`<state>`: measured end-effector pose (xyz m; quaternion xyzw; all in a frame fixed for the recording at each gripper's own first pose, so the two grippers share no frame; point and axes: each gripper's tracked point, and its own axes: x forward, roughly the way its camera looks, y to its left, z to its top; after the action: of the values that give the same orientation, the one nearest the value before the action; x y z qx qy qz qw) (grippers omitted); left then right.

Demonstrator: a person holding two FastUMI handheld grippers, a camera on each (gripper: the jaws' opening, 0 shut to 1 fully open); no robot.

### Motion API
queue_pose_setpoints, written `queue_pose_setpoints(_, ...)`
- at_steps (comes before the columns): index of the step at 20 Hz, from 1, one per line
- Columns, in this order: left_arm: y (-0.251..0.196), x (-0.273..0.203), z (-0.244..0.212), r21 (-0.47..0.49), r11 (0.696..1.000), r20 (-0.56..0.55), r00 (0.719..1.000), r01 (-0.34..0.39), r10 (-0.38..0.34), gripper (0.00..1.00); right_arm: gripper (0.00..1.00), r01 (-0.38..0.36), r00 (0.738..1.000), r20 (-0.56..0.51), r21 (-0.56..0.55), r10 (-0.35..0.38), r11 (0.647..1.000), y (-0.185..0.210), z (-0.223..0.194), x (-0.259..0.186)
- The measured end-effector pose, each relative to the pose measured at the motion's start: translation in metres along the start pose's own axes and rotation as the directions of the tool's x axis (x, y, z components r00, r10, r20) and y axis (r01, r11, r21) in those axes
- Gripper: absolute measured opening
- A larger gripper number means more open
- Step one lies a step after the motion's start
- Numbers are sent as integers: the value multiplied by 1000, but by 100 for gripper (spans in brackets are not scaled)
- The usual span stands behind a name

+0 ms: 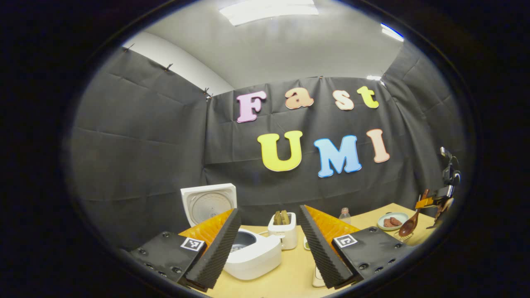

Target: Close the left gripper, press the button to open the rice cooker; take a wooden spoon from the chopstick holder with the right hand, scoop a spoonful of rice and pour it into the rice cooker, then put the wooden spoon back into the chopstick holder.

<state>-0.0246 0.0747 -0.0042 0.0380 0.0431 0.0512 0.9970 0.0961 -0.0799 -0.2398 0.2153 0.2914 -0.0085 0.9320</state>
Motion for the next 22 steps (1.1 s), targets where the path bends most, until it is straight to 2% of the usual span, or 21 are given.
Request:
queue_pose_setpoints(9, 7, -11, -11, 19, 999, -40, 999, -33, 34, 98, 13, -16, 997, -81, 37, 19, 999, -8, -34, 9)
queue_pose_setpoints(11, 6, -12, -10, 12, 999, -38, 999, -33, 34, 98, 14, -50, 994, -95, 69, 57, 996, -6, -34, 6)
queue_pose_setpoints(12, 6, -11, -8, 7, 999, -33, 999, -34, 34, 98, 9, -69, 993, -88, 81, 76, 994, -2, -33, 2)
queue_pose_setpoints(14, 5, -10, -7, -1, 999, -29, 999, -34, 34, 98, 34, -55, 997, -48, 61, 58, 997, -8, -21, -2)
queue_pose_setpoints(15, 4, -10, -9, -7, 999, -31, 999, -31, 31, 98, 53, -27, 999, -37, 38, 29, 999, -15, -16, -3)
queue_pose_setpoints(16, 3, -8, -10, -13, 1000, -35, 999, -28, 28, 98, 66, -9, 999, -30, 13, 10, 1000, -18, -13, -8)
queue_pose_setpoints(17, 2, -7, -10, -18, 999, -34, 999, -27, 26, 98, 95, 0, 1000, -13, -11, 0, 1000, -18, -7, -10)
queue_pose_setpoints(18, 3, -6, -9, -22, 999, -29, 999, -25, 25, 98, 98, 13, 1000, 13, -41, -12, 999, -19, 3, -17)
queue_pose_setpoints(22, 5, 0, -9, -30, 999, -25, 1000, -14, 13, 98, 98, 48, 991, 129, -175, -26, 983, -6, 38, -43)
